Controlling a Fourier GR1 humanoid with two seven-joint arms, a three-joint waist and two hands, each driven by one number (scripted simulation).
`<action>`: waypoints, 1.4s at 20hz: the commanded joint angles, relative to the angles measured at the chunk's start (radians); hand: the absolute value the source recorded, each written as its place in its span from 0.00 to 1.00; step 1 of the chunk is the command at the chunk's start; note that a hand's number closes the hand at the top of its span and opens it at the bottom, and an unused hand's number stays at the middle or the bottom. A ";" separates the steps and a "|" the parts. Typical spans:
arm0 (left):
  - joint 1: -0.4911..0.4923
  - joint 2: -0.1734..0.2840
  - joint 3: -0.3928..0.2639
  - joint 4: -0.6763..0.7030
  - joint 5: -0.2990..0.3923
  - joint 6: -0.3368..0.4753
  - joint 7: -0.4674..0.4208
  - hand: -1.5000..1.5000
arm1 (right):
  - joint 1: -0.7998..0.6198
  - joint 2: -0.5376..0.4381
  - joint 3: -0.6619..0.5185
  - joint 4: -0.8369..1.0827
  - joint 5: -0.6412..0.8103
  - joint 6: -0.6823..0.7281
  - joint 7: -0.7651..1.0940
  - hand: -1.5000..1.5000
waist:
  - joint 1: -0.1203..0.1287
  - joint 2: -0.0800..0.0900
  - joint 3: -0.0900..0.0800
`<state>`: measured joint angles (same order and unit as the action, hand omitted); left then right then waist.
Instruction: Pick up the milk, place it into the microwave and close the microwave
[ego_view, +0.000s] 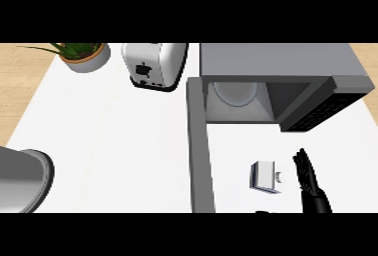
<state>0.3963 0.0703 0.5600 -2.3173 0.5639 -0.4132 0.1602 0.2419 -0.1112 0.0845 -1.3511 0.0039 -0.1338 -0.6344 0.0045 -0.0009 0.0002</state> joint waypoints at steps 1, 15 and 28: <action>-0.005 -0.032 -0.002 -0.041 -0.022 -0.017 0.003 0.00 | -0.092 0.026 -0.003 0.130 0.038 -0.015 -0.037 0.00 | 0.002 0.000 0.000; 0.022 -0.067 0.007 0.027 -0.049 -0.099 -0.070 0.00 | -0.292 0.060 -0.098 0.539 0.073 -0.066 -0.267 0.00 | 0.004 0.000 0.000; -0.031 -0.001 0.129 0.055 0.076 -0.122 0.013 0.00 | -0.491 0.076 -0.162 0.756 0.078 -0.059 -0.476 1.00 | 0.010 0.002 0.001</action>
<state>0.3736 0.0507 0.6618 -2.2999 0.6195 -0.5064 0.1916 -0.1599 -0.0765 -0.0546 -0.6608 0.0863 -0.1489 -1.0340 0.0086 -0.0024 -0.0033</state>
